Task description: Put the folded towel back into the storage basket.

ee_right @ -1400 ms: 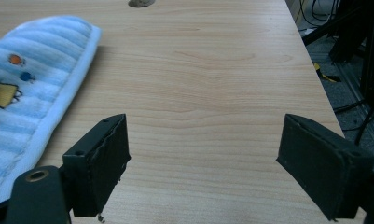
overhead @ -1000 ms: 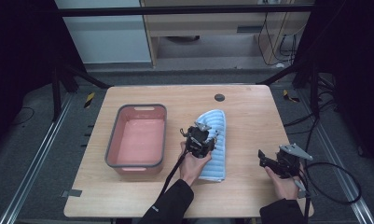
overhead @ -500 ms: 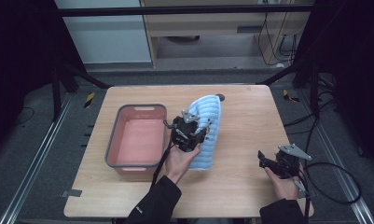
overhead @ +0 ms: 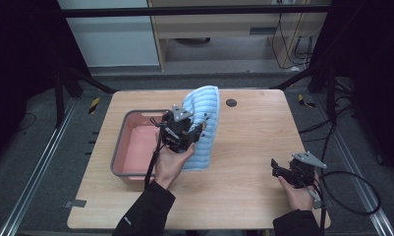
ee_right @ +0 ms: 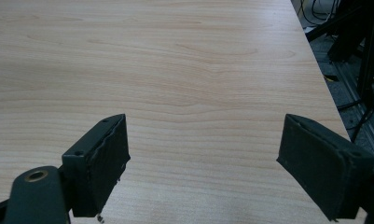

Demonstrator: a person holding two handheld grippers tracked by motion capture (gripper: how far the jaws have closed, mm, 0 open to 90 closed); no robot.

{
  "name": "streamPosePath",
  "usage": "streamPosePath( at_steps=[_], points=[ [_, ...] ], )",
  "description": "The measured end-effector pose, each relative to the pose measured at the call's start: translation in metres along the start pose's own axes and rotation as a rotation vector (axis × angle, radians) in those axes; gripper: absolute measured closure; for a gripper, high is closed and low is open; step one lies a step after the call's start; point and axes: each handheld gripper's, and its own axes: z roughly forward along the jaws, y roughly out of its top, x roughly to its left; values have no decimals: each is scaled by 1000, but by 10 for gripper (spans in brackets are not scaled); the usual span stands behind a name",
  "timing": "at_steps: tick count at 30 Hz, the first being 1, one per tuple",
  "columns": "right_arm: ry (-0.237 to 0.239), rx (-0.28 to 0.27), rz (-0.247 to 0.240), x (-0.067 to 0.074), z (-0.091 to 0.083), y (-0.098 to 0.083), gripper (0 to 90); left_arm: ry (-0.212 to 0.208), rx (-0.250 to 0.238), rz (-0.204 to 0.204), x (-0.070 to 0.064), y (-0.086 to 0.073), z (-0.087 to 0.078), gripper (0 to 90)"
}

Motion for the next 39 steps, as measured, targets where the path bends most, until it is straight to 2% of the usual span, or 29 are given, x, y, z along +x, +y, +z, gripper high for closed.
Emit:
streamPosePath(
  at_steps=[12, 15, 17, 18, 26, 34, 39],
  points=[
    [-6, 4, -7, 0, 1, -1, 158, 32, -20, -4, 26, 8, -25, 738],
    [-7, 4, -10, 0, 1, -1, 157, 54, -18, -4, 35, 9, -34, 738],
    [-6, 6, -9, 1, 1, -1, 156, 73, -16, -15, 47, 9, -42, 738],
    [-6, 6, -9, 1, 1, -1, 156, 73, -16, -15, 47, 9, -42, 738],
    [-10, 5, -28, 1, 2, -1, 154, 115, -21, -47, 74, 8, -61, 738],
    [-11, 5, -27, 1, 2, -1, 153, 153, -2, -57, 92, 6, -72, 738],
    [-12, 6, -27, 2, 2, -1, 153, 165, 8, -80, 105, 3, -76, 738]
  ],
)
